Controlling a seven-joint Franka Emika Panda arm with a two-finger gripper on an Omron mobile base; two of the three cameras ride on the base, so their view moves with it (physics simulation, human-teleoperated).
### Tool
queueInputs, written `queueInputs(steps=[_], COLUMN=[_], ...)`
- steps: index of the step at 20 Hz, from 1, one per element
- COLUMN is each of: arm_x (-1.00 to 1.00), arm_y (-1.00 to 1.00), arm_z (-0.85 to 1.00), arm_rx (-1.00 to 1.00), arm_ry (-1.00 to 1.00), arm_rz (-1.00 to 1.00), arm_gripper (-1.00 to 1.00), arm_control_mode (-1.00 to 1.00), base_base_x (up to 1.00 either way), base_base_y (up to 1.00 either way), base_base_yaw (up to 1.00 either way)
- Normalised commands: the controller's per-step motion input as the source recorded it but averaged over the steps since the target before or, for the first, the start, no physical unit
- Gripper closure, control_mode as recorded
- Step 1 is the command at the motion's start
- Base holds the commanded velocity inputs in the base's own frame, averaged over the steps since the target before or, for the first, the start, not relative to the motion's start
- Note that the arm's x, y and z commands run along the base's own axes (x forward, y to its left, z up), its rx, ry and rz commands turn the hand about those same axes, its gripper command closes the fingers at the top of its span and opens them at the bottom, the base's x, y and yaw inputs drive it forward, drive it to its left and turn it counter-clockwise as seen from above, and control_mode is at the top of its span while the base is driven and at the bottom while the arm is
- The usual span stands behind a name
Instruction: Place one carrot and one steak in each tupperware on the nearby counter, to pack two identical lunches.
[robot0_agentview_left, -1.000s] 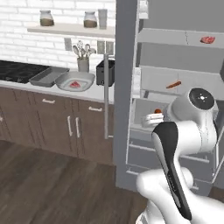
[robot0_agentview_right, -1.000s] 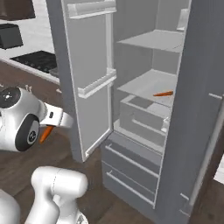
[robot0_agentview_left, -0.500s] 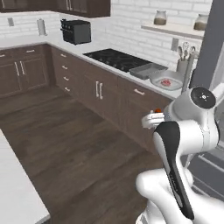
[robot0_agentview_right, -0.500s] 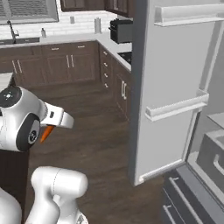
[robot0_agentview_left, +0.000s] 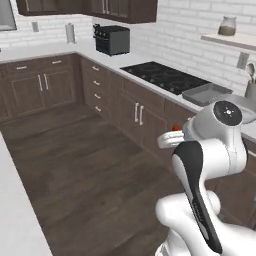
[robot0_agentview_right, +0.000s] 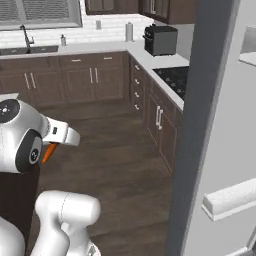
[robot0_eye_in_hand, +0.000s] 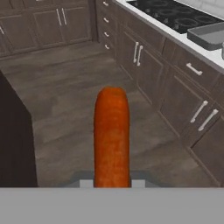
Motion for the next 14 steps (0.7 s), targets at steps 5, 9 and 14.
queueInputs(steps=[5,9,14], arm_x=[0.0,0.0,0.0], arm_y=[0.0,0.0,0.0], arm_z=[0.0,0.0,0.0], arm_rx=[0.0,0.0,0.0], arm_ry=[0.0,0.0,0.0], arm_rz=[0.0,0.0,0.0], arm_gripper=[1.0,1.0,1.0], arm_control_mode=[1.0,1.0,1.0], base_base_x=[0.98,0.76,0.72], base_base_y=[0.0,0.0,0.0], base_base_yaw=[-0.5,-0.61,-0.56])
